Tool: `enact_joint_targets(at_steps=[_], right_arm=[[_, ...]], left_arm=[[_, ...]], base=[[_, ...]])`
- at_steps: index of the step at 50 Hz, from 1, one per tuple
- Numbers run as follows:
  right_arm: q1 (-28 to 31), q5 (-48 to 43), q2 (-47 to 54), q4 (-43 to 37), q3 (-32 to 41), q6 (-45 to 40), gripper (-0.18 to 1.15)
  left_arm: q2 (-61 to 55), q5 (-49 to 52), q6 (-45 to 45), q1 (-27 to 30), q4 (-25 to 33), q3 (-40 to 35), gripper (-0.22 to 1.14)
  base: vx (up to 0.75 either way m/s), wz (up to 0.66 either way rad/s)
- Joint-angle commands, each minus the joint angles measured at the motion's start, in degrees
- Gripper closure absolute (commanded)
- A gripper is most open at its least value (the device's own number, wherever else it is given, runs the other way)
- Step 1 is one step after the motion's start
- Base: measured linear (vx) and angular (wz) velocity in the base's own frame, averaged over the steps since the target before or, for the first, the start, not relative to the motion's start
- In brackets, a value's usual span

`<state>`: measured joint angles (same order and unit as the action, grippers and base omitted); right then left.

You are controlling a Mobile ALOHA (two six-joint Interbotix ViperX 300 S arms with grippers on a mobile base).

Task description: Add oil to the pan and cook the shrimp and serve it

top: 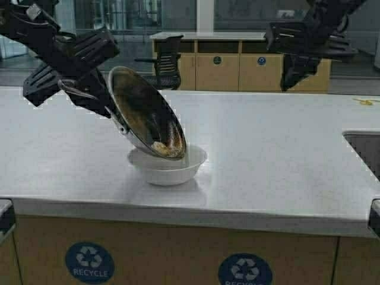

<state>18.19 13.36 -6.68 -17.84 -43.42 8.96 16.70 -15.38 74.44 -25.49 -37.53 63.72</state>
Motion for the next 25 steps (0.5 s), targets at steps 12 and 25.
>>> enact_joint_targets(at_steps=[12, 25], right_arm=[[0.1, -0.5, -0.6, -0.1, 1.1, 0.0, 0.91], [0.1, -0.5, -0.9, -0.1, 1.1, -0.1, 0.91]], left_arm=[[1.2, -1.8, -7.4, -0.4, 1.1, -2.5, 0.88], [1.2, -1.2, -17.8, -1.1, 5.8, -3.3, 0.88]], base=[[0.00, 0.00], [0.00, 0.00]])
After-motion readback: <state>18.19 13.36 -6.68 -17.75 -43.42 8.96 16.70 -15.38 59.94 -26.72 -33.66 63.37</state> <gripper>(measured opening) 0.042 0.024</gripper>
